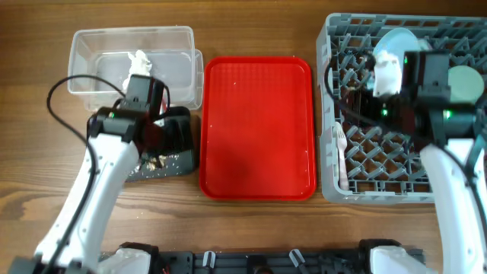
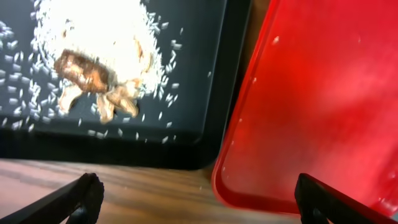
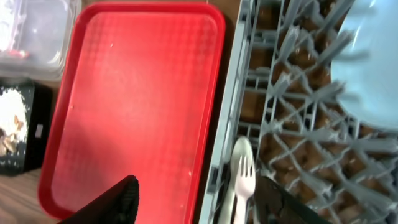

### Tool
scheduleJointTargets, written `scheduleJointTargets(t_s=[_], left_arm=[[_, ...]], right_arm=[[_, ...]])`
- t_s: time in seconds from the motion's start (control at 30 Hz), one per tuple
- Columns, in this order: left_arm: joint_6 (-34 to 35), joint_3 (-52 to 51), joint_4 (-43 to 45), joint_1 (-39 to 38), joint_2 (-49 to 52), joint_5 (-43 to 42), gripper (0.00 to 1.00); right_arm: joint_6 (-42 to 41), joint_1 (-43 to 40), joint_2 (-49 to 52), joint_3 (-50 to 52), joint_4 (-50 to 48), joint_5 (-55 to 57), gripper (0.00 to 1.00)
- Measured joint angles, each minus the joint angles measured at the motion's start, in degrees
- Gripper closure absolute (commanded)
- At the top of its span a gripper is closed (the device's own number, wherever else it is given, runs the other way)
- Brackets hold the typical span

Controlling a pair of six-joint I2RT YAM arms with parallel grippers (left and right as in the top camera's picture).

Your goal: Sort waste into correct bins and load items into the dishwasher rack

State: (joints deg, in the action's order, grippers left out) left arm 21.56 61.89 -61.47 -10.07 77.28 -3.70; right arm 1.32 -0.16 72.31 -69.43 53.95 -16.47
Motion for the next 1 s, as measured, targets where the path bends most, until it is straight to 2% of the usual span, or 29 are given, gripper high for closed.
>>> scheduleJointTargets(t_s=[0.03,0.1,0.2,0.3,0.37,0.77,1.0], left_arm=[[-0.3,-3.2,2.7,0.0,-3.8,0.0,0.00],[-1.1,-7.9,4.7,-0.1,-11.8,0.0,0.00],[-2.7,-14.2,7.5,-1.2,-28.0,-0.3,0.00],[-3.1,-16.3,8.7,-1.5,-36.4,-0.5,0.00],[-3.3,-16.4,9.6,-1.5,-40.5,-0.5,0.00],[-3.3,-16.4,9.2,-1.5,-42.1,-0.5,0.00],[-3.3,-16.4,9.3,-1.5,-42.1,-0.5,0.00]], right_arm=[[0.2,0.0,-2.4,3.1,-2.2,0.0,0.12],[-0.2,0.0,-8.9,10.3,-6.0,0.0,0.01],[-2.9,0.0,-23.4,19.6,-9.0,1.3,0.00],[-5.5,0.0,-33.6,23.3,-8.2,3.0,0.00],[-6.3,0.0,-36.7,23.3,-7.7,3.4,0.00],[-7.2,0.0,-33.0,23.3,-7.3,3.7,0.00],[-7.3,0.0,-26.4,23.3,-7.3,4.0,0.00]])
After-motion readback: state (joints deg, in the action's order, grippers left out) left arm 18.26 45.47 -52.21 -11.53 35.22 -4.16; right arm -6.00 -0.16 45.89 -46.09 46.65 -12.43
